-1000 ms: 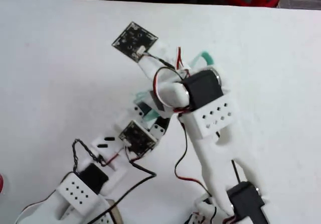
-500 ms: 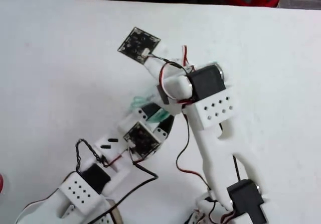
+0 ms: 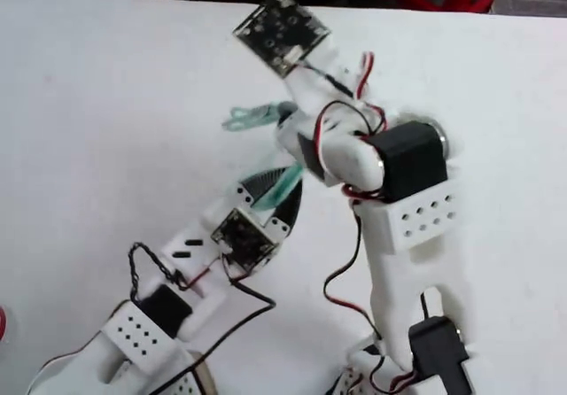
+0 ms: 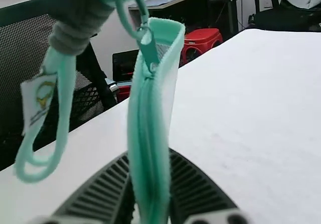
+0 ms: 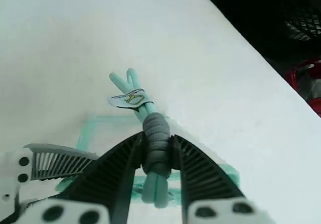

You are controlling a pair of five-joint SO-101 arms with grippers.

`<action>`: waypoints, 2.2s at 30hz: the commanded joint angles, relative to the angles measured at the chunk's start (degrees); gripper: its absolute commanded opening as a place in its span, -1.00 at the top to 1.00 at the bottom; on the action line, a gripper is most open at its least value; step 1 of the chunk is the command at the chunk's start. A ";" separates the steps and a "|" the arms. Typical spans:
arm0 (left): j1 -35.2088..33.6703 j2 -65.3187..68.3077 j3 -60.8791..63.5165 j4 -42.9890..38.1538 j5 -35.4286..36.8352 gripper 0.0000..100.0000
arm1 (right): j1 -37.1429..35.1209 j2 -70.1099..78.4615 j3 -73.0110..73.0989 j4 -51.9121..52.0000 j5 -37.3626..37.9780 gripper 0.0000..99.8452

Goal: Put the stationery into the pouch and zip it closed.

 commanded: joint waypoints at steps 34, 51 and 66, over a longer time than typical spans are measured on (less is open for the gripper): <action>-7.69 0.22 -5.45 4.92 3.16 0.95 | 12.97 -0.31 23.12 -52.97 -13.36 0.96; -6.99 0.22 -5.27 5.19 3.25 0.95 | 8.04 1.36 -9.05 -4.53 -52.40 0.42; -6.99 0.22 -5.10 5.19 3.16 0.95 | 7.69 20.97 -24.97 -4.35 -64.09 0.56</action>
